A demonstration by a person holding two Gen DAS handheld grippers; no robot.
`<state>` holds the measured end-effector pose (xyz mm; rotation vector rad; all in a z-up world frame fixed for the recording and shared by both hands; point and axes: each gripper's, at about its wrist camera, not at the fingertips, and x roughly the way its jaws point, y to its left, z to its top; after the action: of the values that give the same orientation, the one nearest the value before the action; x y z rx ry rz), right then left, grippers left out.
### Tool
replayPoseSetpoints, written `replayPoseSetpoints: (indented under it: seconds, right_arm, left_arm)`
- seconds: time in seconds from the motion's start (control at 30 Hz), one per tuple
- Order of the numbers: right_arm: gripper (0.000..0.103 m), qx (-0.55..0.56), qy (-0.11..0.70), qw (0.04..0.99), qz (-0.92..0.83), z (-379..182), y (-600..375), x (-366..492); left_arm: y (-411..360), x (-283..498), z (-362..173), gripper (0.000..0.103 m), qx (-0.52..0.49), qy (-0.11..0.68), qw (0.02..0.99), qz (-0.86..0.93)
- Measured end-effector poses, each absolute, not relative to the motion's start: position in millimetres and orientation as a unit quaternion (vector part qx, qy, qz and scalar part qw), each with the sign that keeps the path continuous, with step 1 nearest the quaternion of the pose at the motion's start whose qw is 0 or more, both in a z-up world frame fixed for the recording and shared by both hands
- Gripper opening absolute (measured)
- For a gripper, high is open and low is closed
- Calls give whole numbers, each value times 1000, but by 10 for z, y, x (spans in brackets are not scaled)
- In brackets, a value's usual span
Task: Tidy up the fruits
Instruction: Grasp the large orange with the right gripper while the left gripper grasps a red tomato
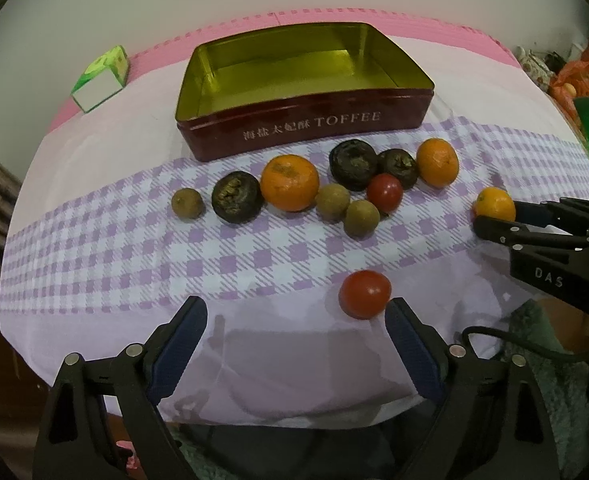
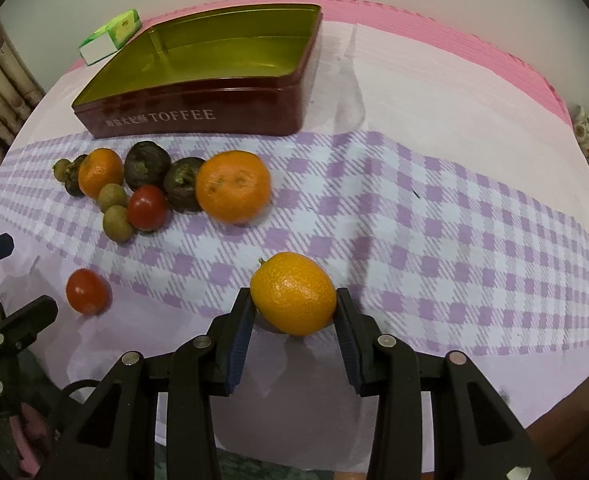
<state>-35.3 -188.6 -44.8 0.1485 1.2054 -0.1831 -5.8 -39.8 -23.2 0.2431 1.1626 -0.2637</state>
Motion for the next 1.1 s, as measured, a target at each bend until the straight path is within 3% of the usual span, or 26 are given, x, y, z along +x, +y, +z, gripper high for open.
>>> replayPoseSetpoints:
  seconds: [0.43, 0.6, 0.83, 1.1]
  right_arm:
    - [38, 73, 564, 818, -88, -449, -1932, -398]
    - [38, 74, 564, 818, -88, -446, -1950, -412]
    - [38, 74, 564, 818, -88, -453, -1931, -394]
    - [38, 74, 564, 818, -87, -473, -1930, -382]
  left_arm:
    - [-583, -44, -287, 87, 114, 559, 810, -139]
    - [-625, 19, -386, 75, 116, 577, 799, -127]
    - [-699, 75, -502, 72, 125, 585, 792, -121]
    - [-704, 125, -616, 51, 118, 600, 782, -119]
